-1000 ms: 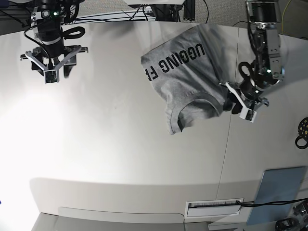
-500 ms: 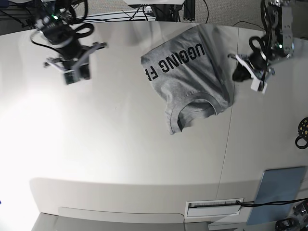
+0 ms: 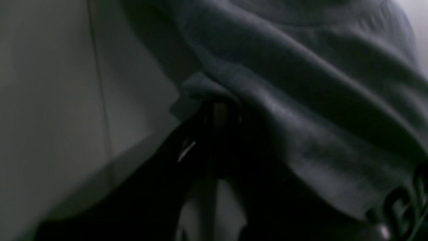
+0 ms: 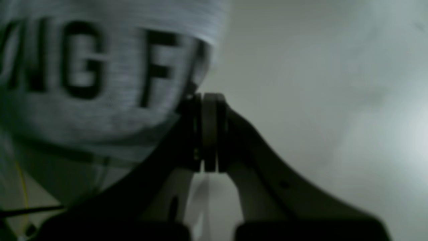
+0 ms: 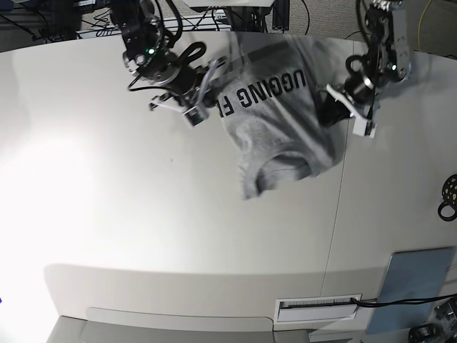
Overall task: Fold the T-shirt properly
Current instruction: 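Grasp the bundle with both grippers and rotate it to square it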
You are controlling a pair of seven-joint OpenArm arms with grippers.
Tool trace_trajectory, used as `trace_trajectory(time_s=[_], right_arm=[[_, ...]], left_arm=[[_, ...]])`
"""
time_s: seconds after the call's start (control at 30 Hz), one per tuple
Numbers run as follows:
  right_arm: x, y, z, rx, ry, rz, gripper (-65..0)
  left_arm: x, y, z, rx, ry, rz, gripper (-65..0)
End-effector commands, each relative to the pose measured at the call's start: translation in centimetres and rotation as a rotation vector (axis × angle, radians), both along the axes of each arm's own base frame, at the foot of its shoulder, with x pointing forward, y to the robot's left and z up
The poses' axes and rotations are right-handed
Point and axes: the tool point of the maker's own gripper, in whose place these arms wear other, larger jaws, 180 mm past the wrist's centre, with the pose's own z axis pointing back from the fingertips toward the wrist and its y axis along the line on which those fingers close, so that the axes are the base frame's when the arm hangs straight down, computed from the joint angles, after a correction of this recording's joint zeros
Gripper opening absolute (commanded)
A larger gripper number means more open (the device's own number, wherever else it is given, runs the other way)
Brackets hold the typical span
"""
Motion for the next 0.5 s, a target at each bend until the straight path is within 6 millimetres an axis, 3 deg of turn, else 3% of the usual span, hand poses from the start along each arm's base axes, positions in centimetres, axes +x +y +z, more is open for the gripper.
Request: trace_trajectory(time_s=[0.0, 0.23, 0.47], right_arm=[[0.5, 0.1, 0.6, -0.002, -0.029, -0.007, -65.0], [0.4, -1.3, -0.1, -0.082, -0.007, -0.045, -65.0], [0.6, -1.7, 0.2, -0.105, -0.019, -0.056, -65.0]], left_arm=[[-0.4, 0.0, -1.2, 0.039, 0.050, -0.021, -63.1], [2.0, -2.0, -2.9, 0.005, 0.087, -0.009, -63.1], [1.1, -3.1, -3.5, -0.002, 0.144, -0.061, -63.1]])
